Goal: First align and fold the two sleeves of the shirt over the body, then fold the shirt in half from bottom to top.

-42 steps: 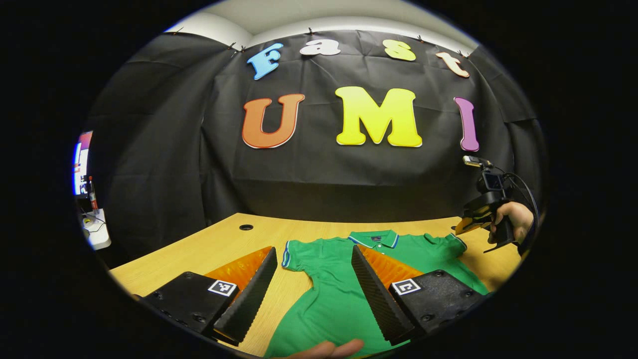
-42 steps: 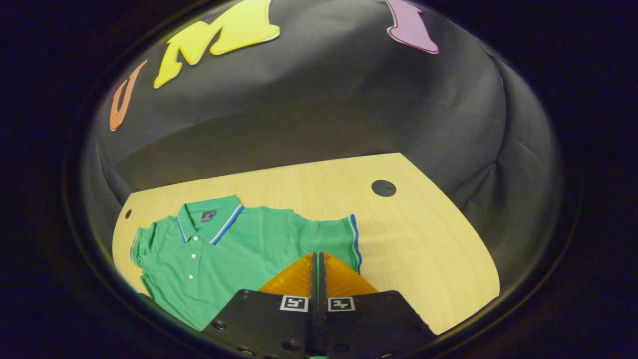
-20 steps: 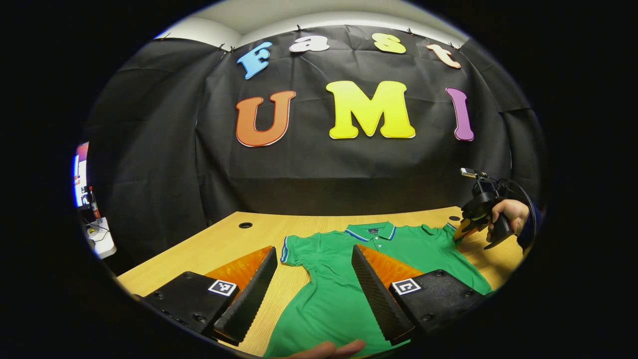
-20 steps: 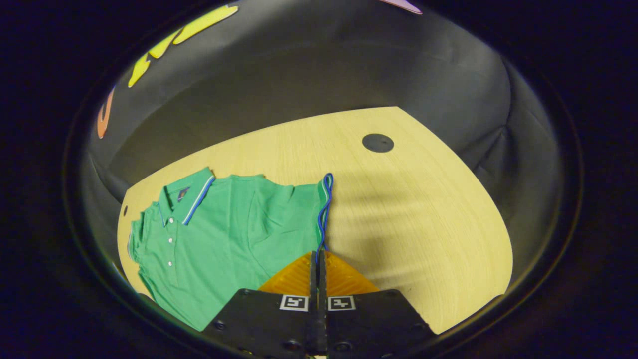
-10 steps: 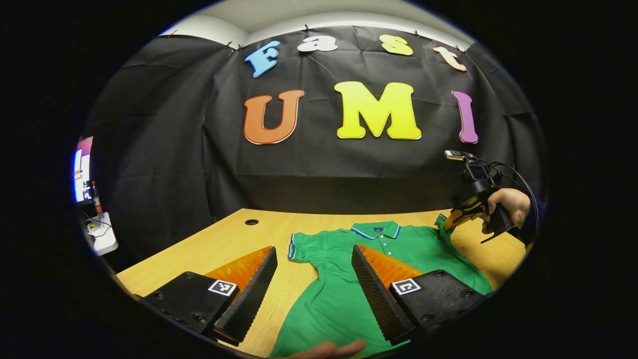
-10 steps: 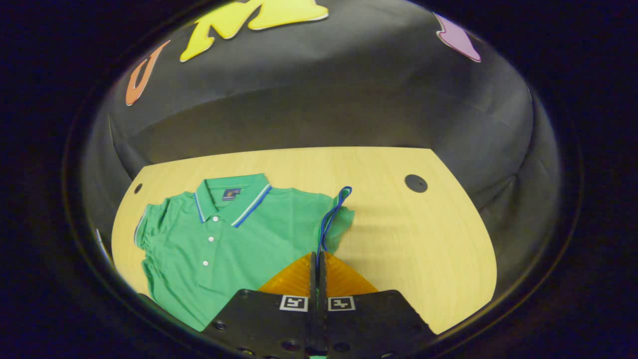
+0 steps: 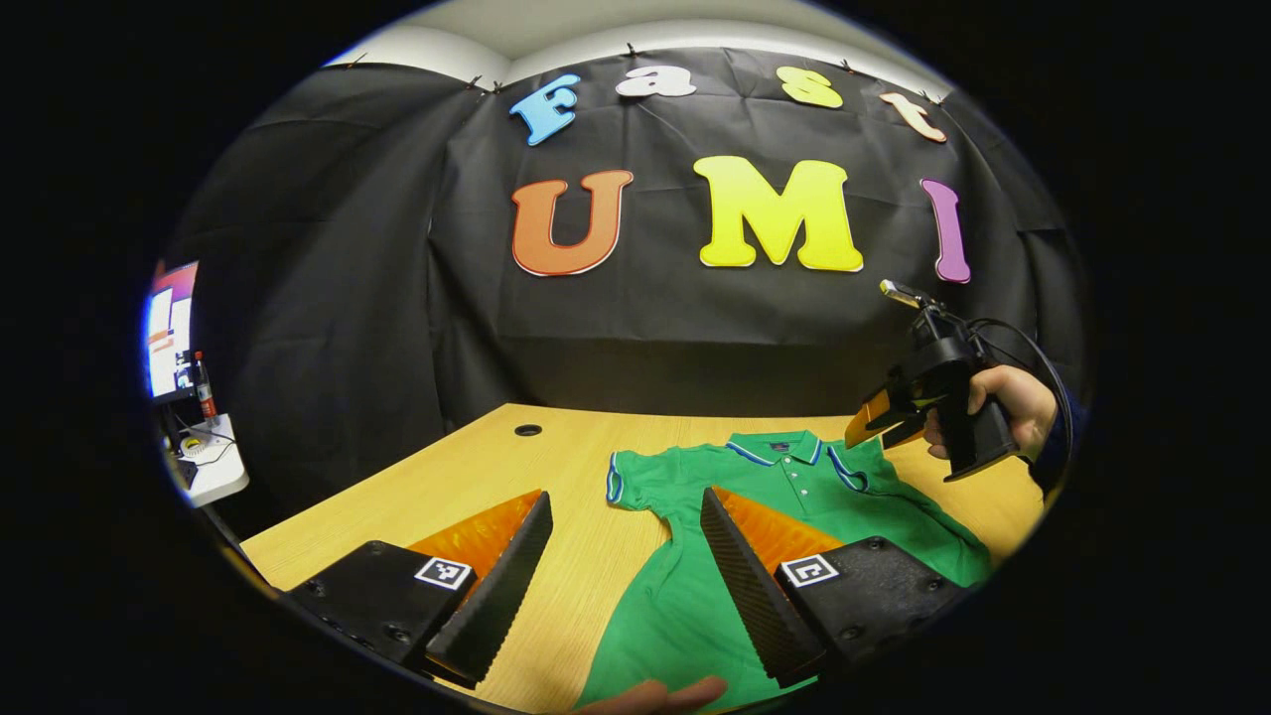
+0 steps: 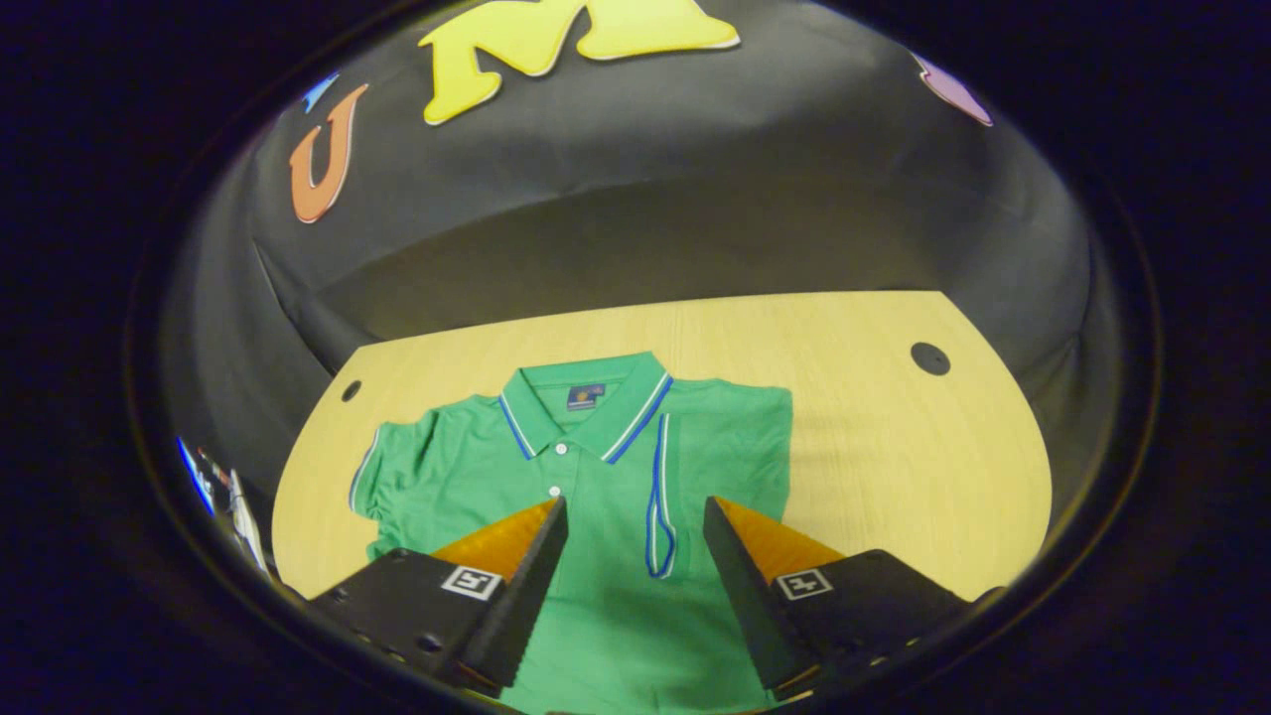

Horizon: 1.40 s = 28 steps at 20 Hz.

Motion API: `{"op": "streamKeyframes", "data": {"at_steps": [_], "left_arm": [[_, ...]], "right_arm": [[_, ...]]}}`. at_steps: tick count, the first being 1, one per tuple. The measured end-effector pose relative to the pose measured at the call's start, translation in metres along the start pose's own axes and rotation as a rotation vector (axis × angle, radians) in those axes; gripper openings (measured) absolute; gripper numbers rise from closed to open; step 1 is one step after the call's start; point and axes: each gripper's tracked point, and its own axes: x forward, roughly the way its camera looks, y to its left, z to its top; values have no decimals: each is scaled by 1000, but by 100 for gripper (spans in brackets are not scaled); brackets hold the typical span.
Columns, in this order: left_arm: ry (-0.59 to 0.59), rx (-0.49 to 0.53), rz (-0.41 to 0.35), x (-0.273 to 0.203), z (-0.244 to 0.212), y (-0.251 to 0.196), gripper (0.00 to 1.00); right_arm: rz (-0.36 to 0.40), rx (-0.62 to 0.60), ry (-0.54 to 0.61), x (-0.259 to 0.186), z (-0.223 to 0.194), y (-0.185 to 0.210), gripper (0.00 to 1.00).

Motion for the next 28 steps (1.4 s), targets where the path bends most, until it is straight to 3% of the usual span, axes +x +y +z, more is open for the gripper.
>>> {"op": "streamKeyframes", "data": {"at_steps": [2, 5, 8, 13, 15, 21, 24, 28], "left_arm": [[7, -41, -14, 8, -4, -2, 97], [40, -29, 3, 24, -6, 6, 97], [69, -44, 68, 47, -9, 25, 97], [188, -174, 18, 111, -8, 30, 97], [248, -178, 26, 142, -15, 39, 97], [563, -236, -54, 210, -69, 26, 96], [620, -177, -72, 240, -77, 24, 94], [697, -141, -68, 257, -91, 21, 84]], "right_arm": [[-14, -14, -62, -18, 10, -4, 98], [-6, -9, -133, -52, 19, -6, 96], [-13, -26, -221, -95, 24, -13, 96], [-70, -101, -390, -172, 20, -32, 92], [-80, -115, -432, -194, 9, -37, 96], [-60, -162, -466, -231, -39, -37, 96], [-75, -211, -476, -239, -59, -40, 93], [-11, -177, -431, -239, -85, -33, 96]]}}
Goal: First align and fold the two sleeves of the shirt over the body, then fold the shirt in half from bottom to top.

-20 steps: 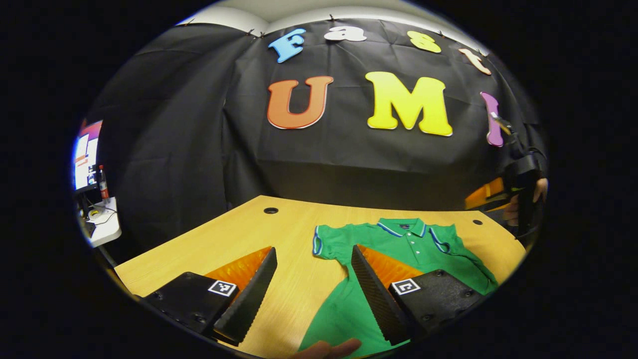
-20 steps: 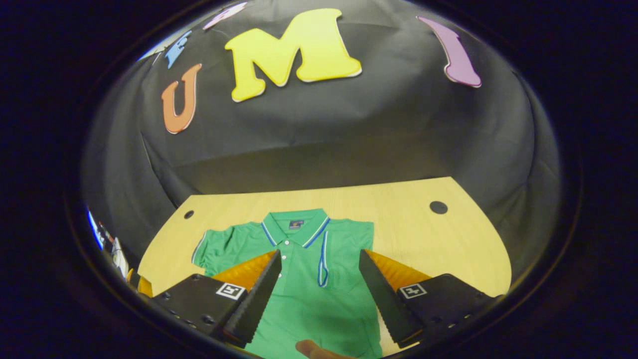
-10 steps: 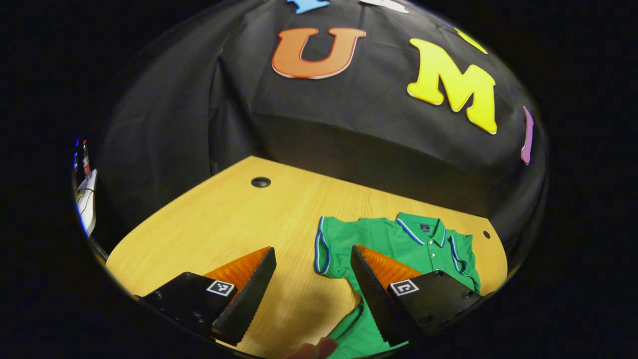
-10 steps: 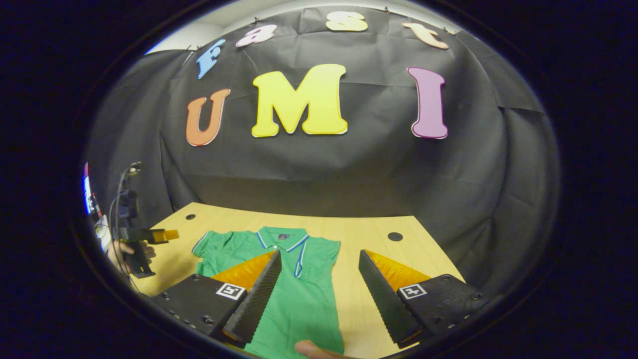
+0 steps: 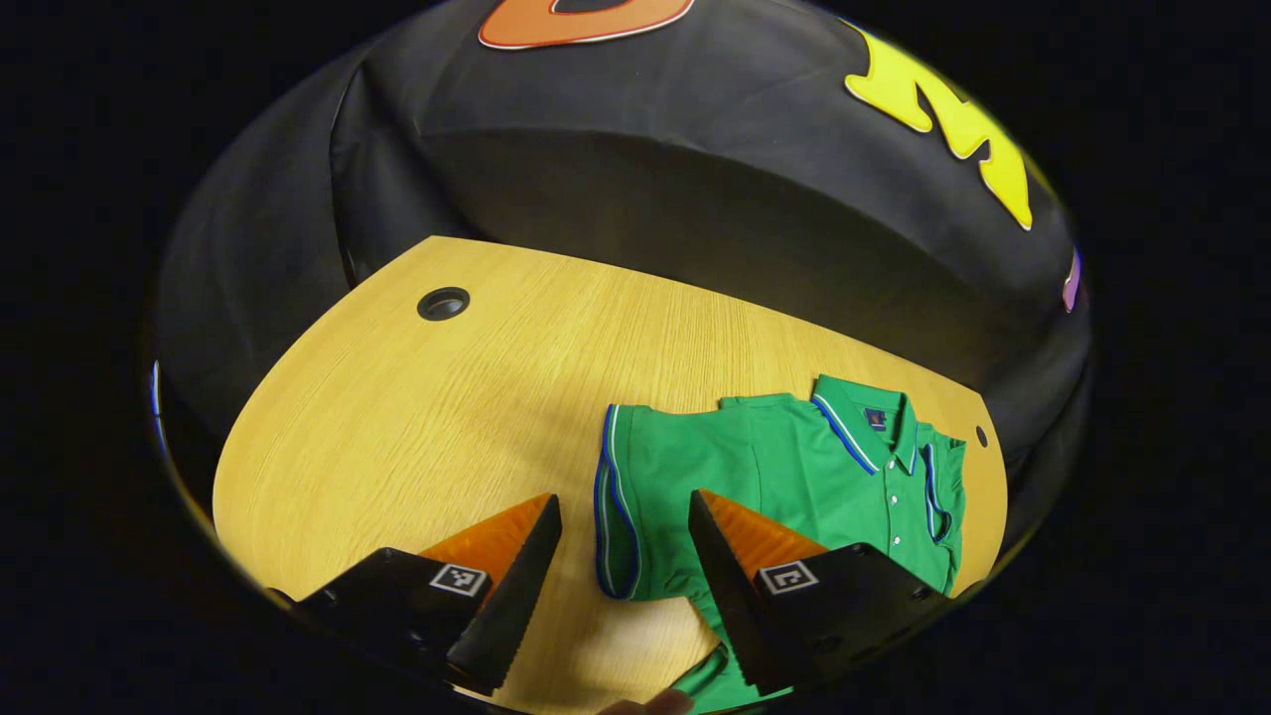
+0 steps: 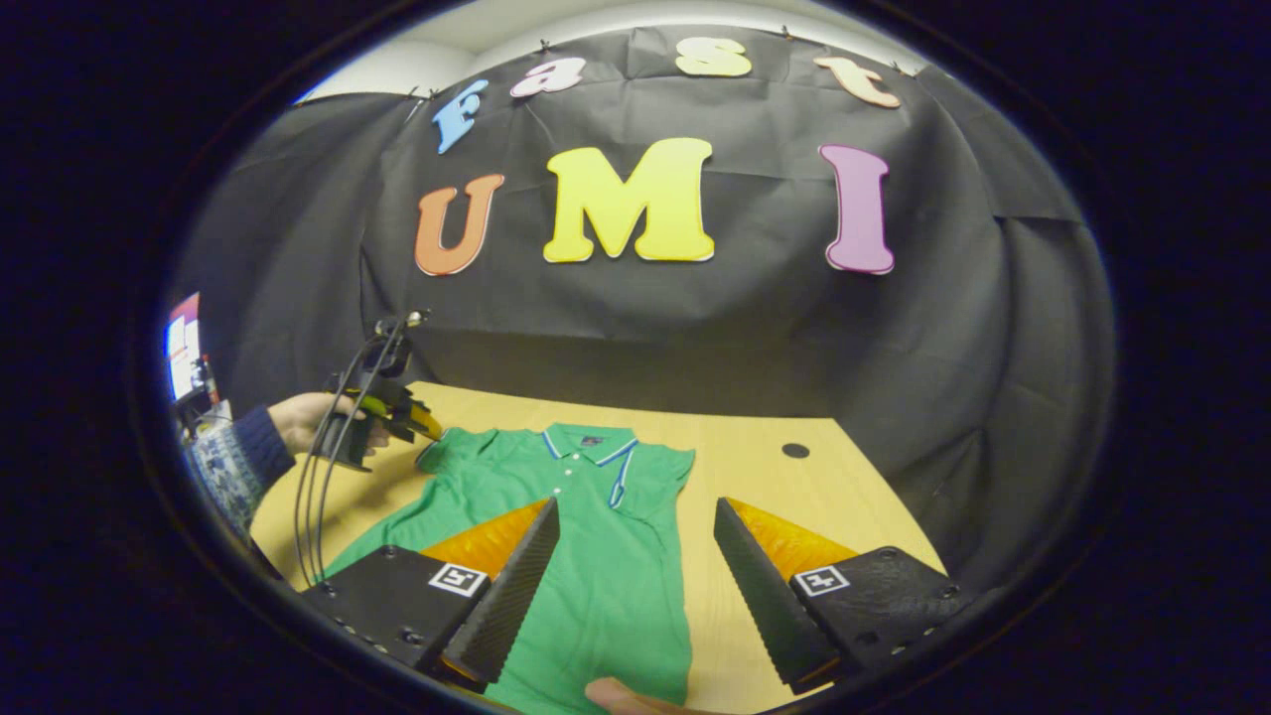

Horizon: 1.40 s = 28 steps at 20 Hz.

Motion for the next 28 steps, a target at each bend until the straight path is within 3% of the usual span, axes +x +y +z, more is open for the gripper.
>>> {"op": "streamKeyframes", "data": {"at_steps": [3, 4, 6, 9, 10, 12, 17, 23, 25, 26, 28], "left_arm": [[65, 6, -6, 5, -14, -5, 64], [69, 0, -13, 7, -15, -6, 70], [95, 8, 6, 11, -22, -4, 46], [91, 47, 45, 13, -18, 0, 25], [99, 51, 54, 11, -19, -2, 13], [94, 71, 82, 6, -16, -4, 7], [20, 169, 118, -18, 9, -35, 6], [8, 274, 33, -25, 1, -121, 6], [43, 277, -42, -21, -14, -152, 6], [62, 268, -61, -19, -22, -162, 10], [35, 252, -70, -24, -26, -171, 52]], "right_arm": [[-27, -8, 21, 0, -11, -14, 96], [-31, -4, 25, 1, -15, -15, 96], [-30, 21, 39, 2, -20, -19, 96], [-42, 56, 51, 1, -22, -31, 96], [-42, 63, 52, 1, -24, -33, 96], [-46, 76, 57, 1, -28, -38, 96], [-61, 82, 82, 1, -41, -51, 99], [-70, 104, 115, 1, -59, -59, 96], [-76, 99, 120, -1, -62, -62, 93], [-79, 98, 124, -4, -65, -63, 93], [-92, 100, 126, -7, -68, -65, 93]]}}
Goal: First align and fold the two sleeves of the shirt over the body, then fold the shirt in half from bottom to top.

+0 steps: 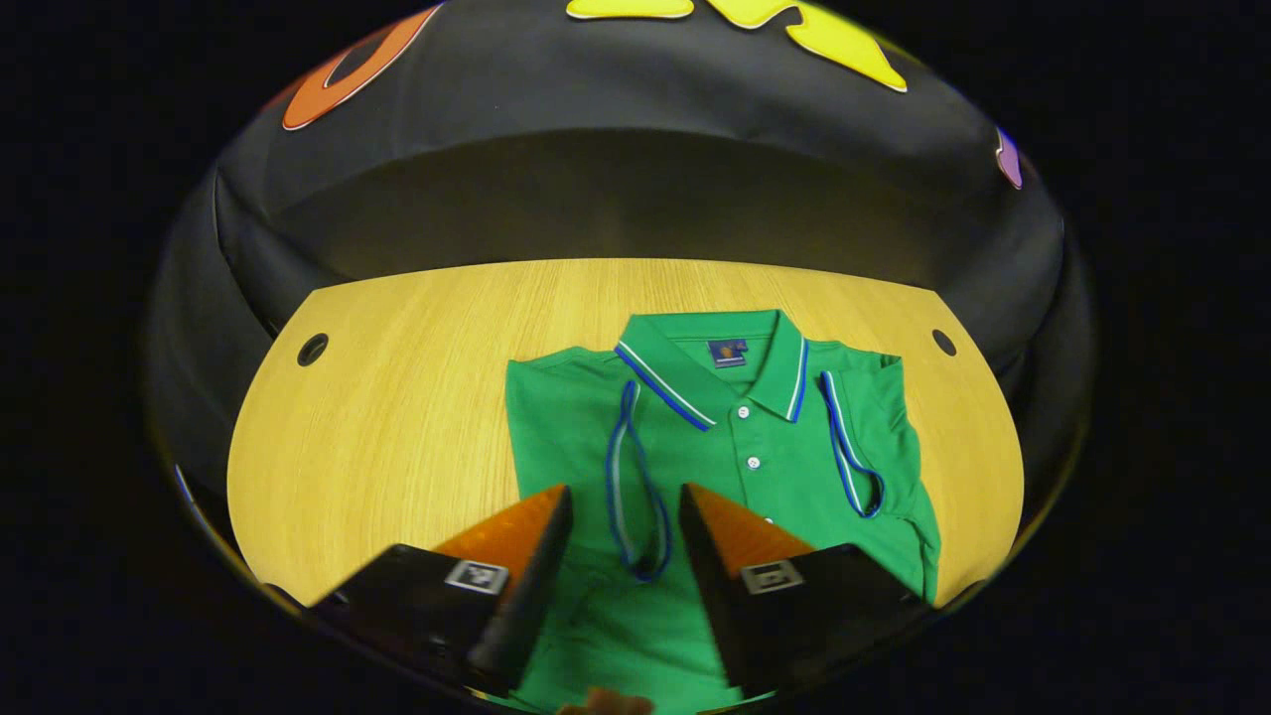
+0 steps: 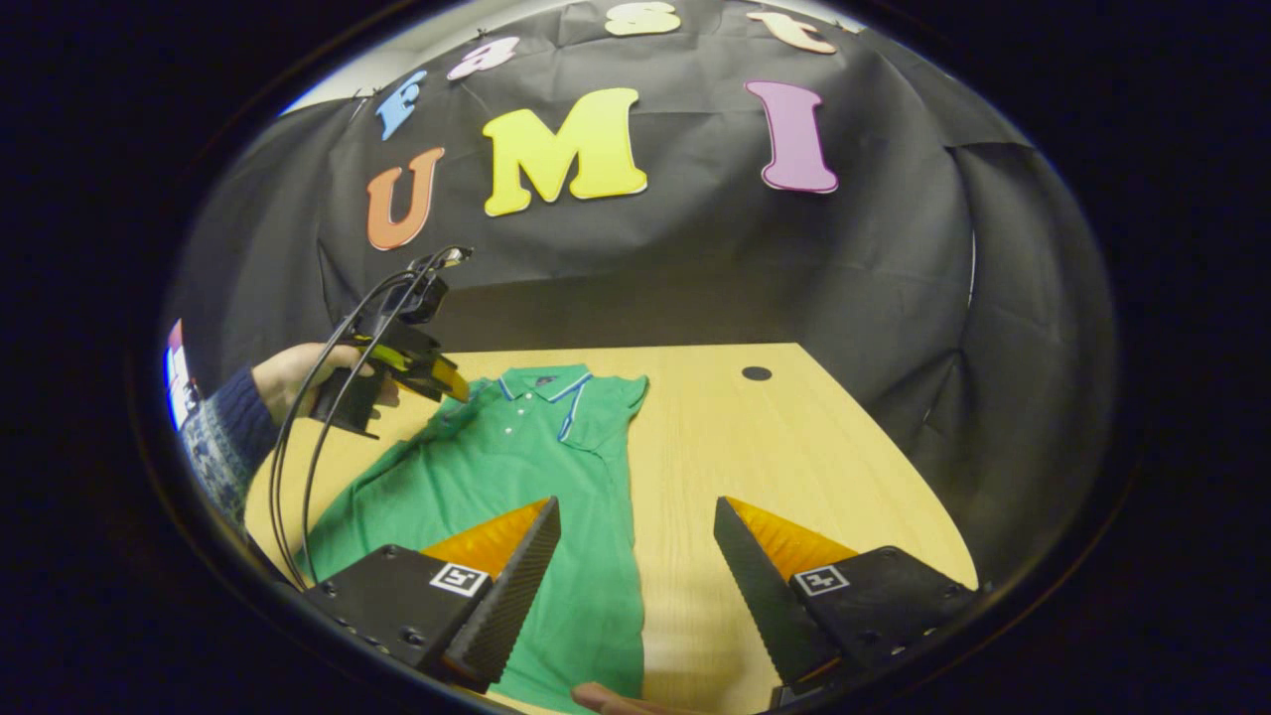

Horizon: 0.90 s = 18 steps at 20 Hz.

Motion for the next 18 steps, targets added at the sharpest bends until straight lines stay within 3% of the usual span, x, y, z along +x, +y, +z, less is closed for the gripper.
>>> {"op": "streamKeyframes", "data": {"at_steps": [2, 7, 11, 16, 18], "left_arm": [[-73, 0, -4, -17, 8, -2, 98], [-229, -36, -1, -83, 18, 5, 98], [-325, -4, 22, -147, 5, 13, 97], [-418, -1, -41, -220, -48, 1, 97], [-446, -13, -70, -243, -75, 2, 97]], "right_arm": [[-16, -20, -9, -5, -2, -3, 95], [-2, -31, -20, -20, -10, 13, 96], [-10, -58, -30, -40, -23, 22, 95], [2, 12, -41, -75, -43, 30, 92], [-33, -5, -50, -87, -51, 19, 95]]}}
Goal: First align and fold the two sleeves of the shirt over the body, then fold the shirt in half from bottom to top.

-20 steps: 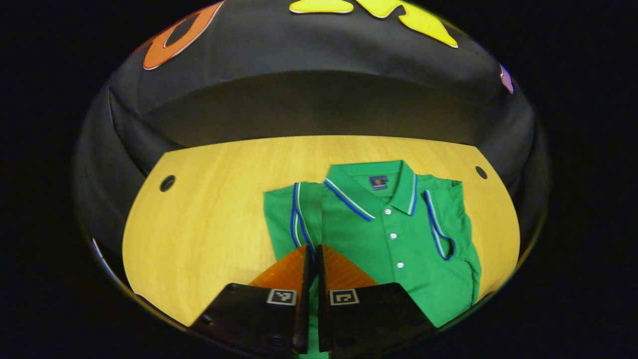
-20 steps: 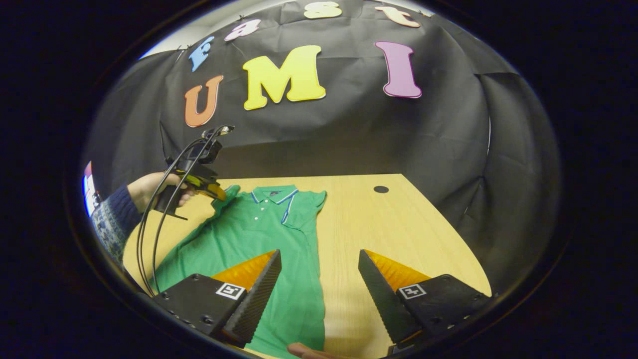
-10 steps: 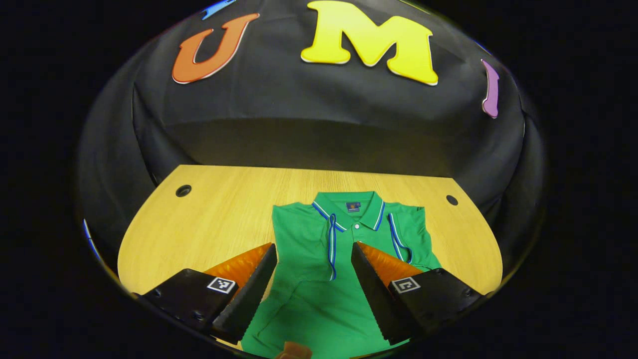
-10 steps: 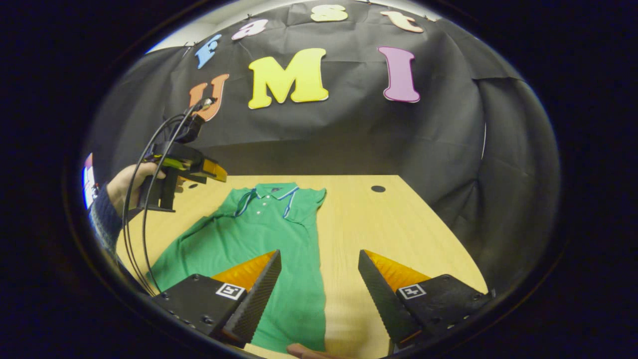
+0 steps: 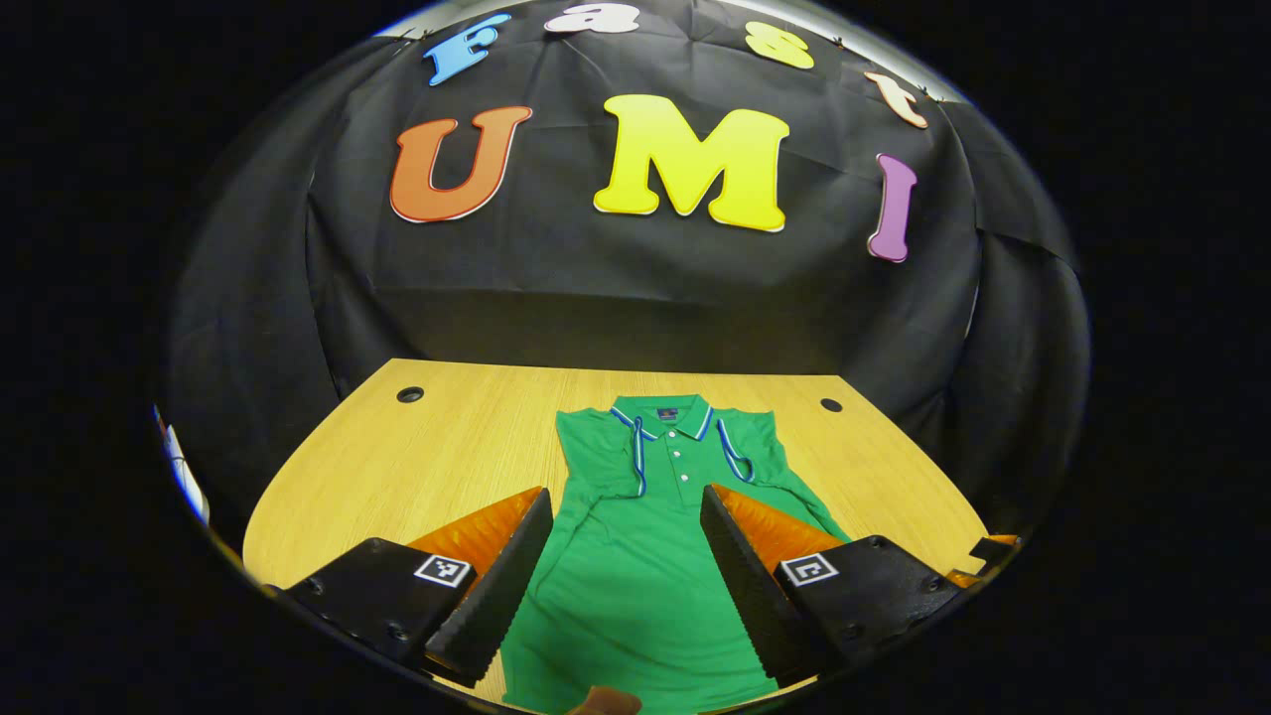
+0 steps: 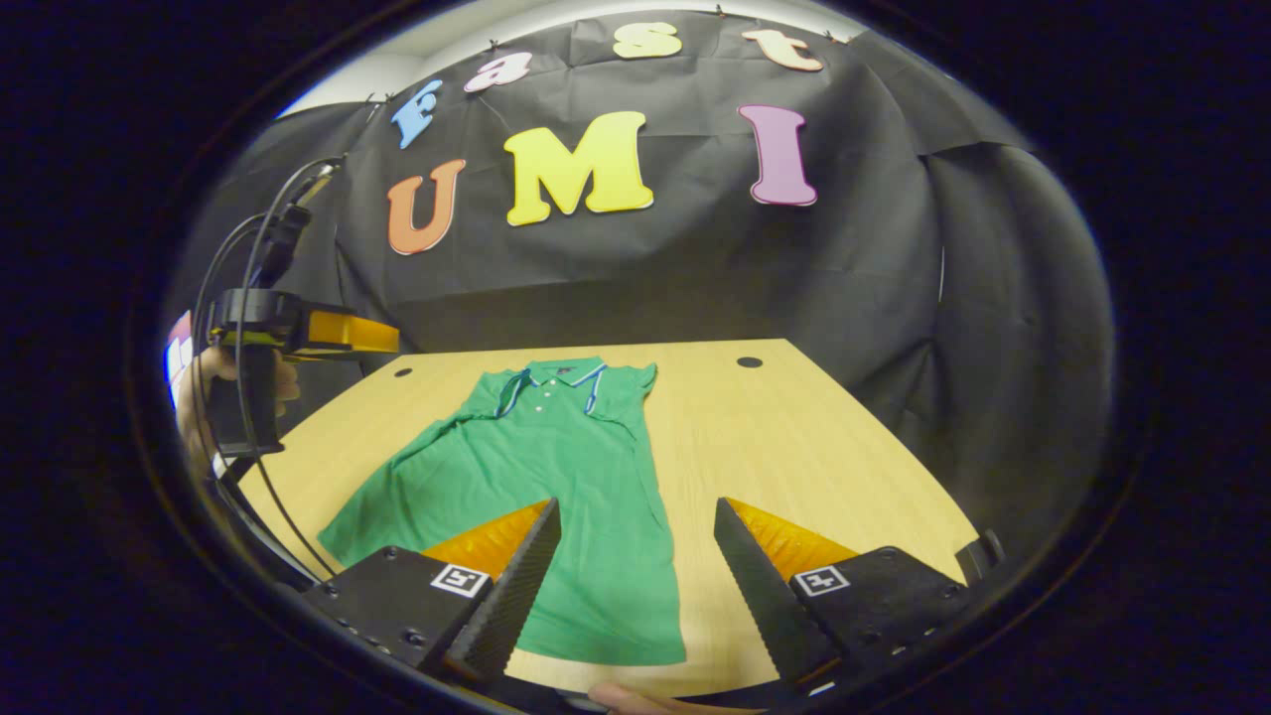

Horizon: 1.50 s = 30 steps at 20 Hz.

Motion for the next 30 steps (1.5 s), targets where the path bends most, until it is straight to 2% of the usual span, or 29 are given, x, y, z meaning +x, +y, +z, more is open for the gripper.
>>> {"op": "streamKeyframes", "data": {"at_steps": [4, 9, 14, 16, 17, 19, 23, 25, 29, 30], "left_arm": [[-19, 11, 50, -51, -43, 23, 97], [80, 41, 116, -82, -117, 54, 97], [143, -25, 77, -86, -182, 53, 98], [179, -29, 90, -83, -205, 58, 98], [190, -21, 99, -81, -212, 60, 98], [190, 11, 120, -80, -220, 64, 98], [217, 41, 130, -75, -236, 65, 98], [198, 39, 136, -76, -233, 69, 97], [162, 32, 150, -71, -232, 73, 93], [162, 28, 140, -72, -233, 70, 80]], "right_arm": [[-29, 3, 10, -17, -23, -8, 95], [-27, 11, 47, -26, -48, -12, 96], [-40, -26, 107, -12, -82, -19, 95], [-45, -41, 151, -2, -101, -20, 92], [-43, -48, 167, 2, -109, -18, 96], [-41, -54, 192, 5, -123, -14, 93], [-31, -43, 206, 11, -134, -8, 96], [-17, -23, 212, 12, -138, -6, 92], [12, -29, 192, 14, -140, -1, 92], [16, -23, 191, 16, -141, 0, 77]]}}
